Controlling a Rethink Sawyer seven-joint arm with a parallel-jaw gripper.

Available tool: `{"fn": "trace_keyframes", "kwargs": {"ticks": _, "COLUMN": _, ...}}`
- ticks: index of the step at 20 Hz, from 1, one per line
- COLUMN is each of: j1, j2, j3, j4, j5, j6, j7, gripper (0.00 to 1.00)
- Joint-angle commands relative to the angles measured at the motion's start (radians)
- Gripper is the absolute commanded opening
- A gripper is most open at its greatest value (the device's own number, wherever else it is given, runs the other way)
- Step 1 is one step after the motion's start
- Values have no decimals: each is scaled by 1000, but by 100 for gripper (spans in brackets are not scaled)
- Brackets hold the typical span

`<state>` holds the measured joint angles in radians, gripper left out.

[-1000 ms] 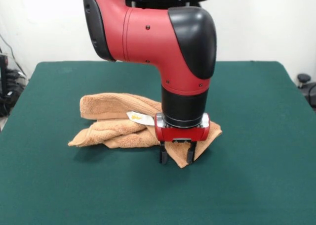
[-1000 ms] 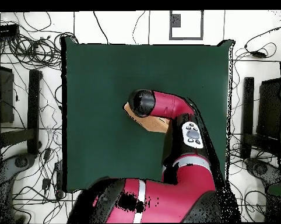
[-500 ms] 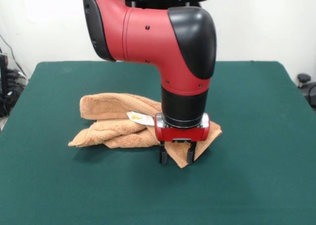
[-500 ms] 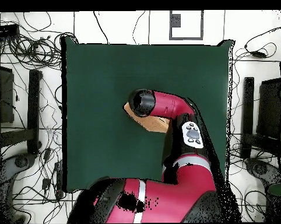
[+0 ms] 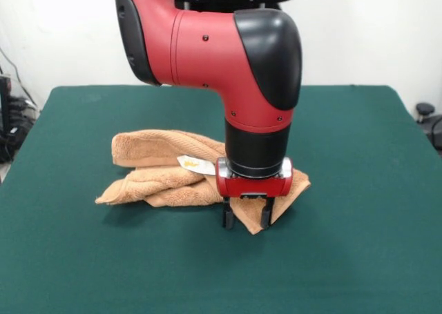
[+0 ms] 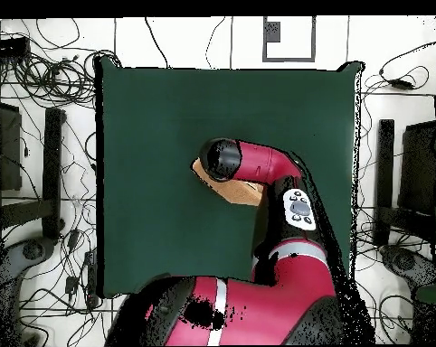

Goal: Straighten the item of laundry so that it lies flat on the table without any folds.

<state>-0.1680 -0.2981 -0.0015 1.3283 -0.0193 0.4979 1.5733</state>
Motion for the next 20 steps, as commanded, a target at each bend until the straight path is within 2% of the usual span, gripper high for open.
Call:
{"fn": "trace_keyframes", "kwargs": {"ticks": 1, "j1": 5, "j2": 24, "j3": 78, "j4": 68, "j5": 12, "j6": -55, "j7": 155, "gripper": 100}}
{"fn": "trace_keyframes", "kwargs": {"ticks": 4, "j1": 8, "j2": 28, "j3": 73, "j4": 69, "j5": 20, "j6": -37, "j7": 164, "gripper": 100}}
{"fn": "trace_keyframes", "kwargs": {"ticks": 6, "j1": 8, "j2": 32, "j3": 80, "j4": 52, "j5": -18, "j6": -52, "j7": 109, "gripper": 100}}
{"fn": "trace_keyframes", "kwargs": {"ticks": 18, "j1": 11, "j2": 36, "j3": 69, "j4": 65, "j5": 10, "j6": -30, "j7": 154, "gripper": 100}}
{"fn": "trace_keyframes", "kwargs": {"ticks": 19, "j1": 16, "j2": 37, "j3": 60, "j4": 64, "j5": 23, "j6": -10, "j7": 172, "gripper": 0}}
{"fn": "trace_keyframes", "kwargs": {"ticks": 20, "j1": 15, "j2": 39, "j3": 61, "j4": 59, "j5": 26, "j6": 17, "j7": 165, "gripper": 0}}
